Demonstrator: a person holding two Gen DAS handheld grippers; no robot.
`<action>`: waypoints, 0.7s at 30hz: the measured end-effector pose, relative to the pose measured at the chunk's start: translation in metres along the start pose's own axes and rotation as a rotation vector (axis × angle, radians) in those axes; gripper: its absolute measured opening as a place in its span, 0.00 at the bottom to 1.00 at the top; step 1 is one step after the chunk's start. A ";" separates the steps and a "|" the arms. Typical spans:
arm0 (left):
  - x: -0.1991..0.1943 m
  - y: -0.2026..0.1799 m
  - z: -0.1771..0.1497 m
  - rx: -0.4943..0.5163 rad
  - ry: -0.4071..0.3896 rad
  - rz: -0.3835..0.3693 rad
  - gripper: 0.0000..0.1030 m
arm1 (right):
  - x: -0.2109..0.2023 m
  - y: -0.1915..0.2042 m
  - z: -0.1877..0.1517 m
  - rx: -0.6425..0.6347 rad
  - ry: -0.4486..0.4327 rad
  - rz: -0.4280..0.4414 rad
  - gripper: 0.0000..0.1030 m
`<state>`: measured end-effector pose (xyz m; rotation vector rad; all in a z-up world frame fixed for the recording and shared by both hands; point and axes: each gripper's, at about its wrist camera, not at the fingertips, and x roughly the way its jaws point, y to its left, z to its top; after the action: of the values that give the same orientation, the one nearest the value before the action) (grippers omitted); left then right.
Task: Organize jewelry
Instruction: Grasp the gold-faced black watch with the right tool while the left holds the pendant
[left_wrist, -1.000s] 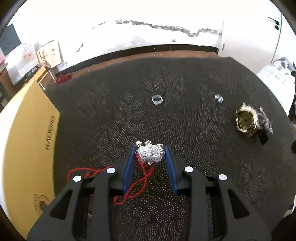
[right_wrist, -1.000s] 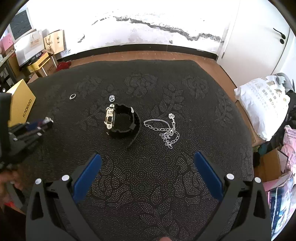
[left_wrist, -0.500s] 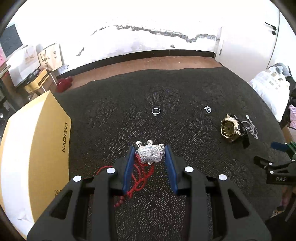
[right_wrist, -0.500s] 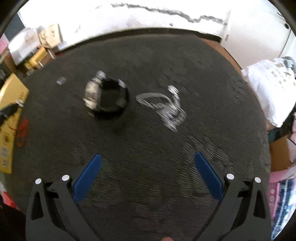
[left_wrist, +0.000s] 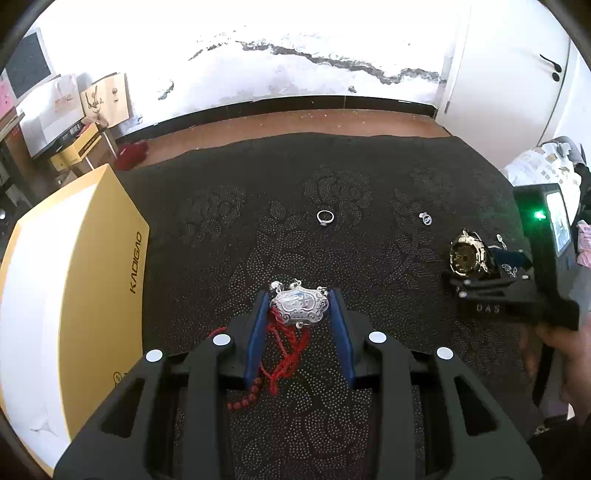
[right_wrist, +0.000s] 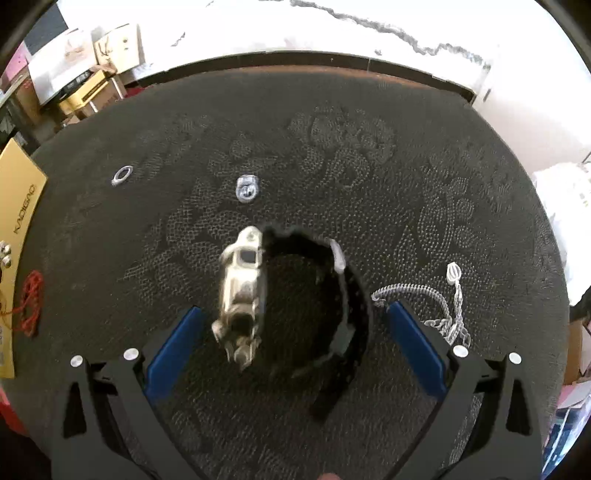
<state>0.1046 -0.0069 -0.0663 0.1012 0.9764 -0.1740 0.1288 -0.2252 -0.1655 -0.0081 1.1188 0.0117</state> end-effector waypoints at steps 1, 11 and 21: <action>0.000 0.001 0.000 -0.001 -0.001 0.000 0.33 | 0.000 0.001 0.002 -0.004 0.001 0.001 0.80; -0.007 0.003 0.000 -0.003 -0.015 0.009 0.33 | -0.030 0.014 0.002 -0.037 -0.091 -0.012 0.54; -0.022 0.001 0.001 -0.004 -0.041 -0.001 0.33 | -0.118 0.032 -0.013 -0.128 -0.298 -0.012 0.54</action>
<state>0.0935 -0.0035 -0.0474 0.0931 0.9358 -0.1740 0.0646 -0.1939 -0.0649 -0.1241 0.8186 0.0713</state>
